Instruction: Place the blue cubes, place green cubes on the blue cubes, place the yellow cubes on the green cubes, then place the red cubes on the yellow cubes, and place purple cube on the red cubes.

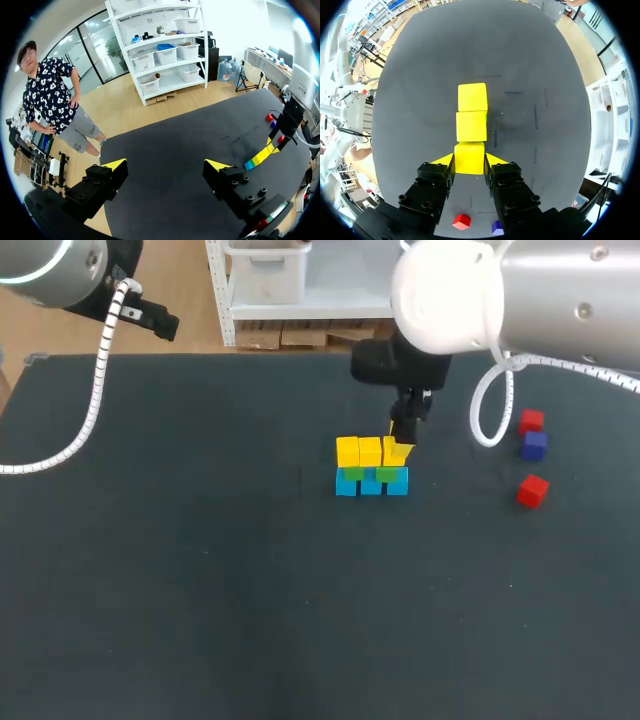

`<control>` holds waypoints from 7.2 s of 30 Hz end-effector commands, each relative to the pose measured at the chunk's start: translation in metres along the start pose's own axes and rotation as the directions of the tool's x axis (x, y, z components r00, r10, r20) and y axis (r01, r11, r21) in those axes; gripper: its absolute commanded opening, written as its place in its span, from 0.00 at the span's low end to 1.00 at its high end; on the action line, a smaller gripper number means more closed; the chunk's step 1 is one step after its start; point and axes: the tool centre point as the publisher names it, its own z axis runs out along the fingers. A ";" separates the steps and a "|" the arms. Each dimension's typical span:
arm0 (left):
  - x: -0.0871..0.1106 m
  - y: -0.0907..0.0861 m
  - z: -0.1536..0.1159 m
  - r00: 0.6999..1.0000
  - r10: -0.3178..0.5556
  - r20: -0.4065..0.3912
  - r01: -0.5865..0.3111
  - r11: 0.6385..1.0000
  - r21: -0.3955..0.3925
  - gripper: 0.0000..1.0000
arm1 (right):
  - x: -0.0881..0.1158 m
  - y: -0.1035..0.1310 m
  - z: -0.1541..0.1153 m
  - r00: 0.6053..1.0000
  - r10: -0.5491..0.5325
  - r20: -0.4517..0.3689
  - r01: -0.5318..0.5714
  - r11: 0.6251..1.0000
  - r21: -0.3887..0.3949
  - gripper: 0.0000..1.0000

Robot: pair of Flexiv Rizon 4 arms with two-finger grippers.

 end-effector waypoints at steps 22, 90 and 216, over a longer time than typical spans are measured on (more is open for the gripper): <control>0.000 0.001 -0.001 1.000 0.002 0.000 -0.002 1.000 0.002 1.00 | 0.000 0.002 0.001 1.000 0.008 -0.001 -0.008 1.000 0.017 0.09; 0.000 0.001 -0.001 1.000 0.002 0.000 -0.002 1.000 0.002 1.00 | 0.003 -0.001 -0.004 1.000 0.017 0.012 -0.017 0.999 0.040 0.44; 0.000 0.001 -0.001 1.000 0.002 0.000 -0.002 1.000 0.002 1.00 | 0.201 -0.104 -0.007 0.324 0.923 0.210 -0.943 0.298 0.145 1.00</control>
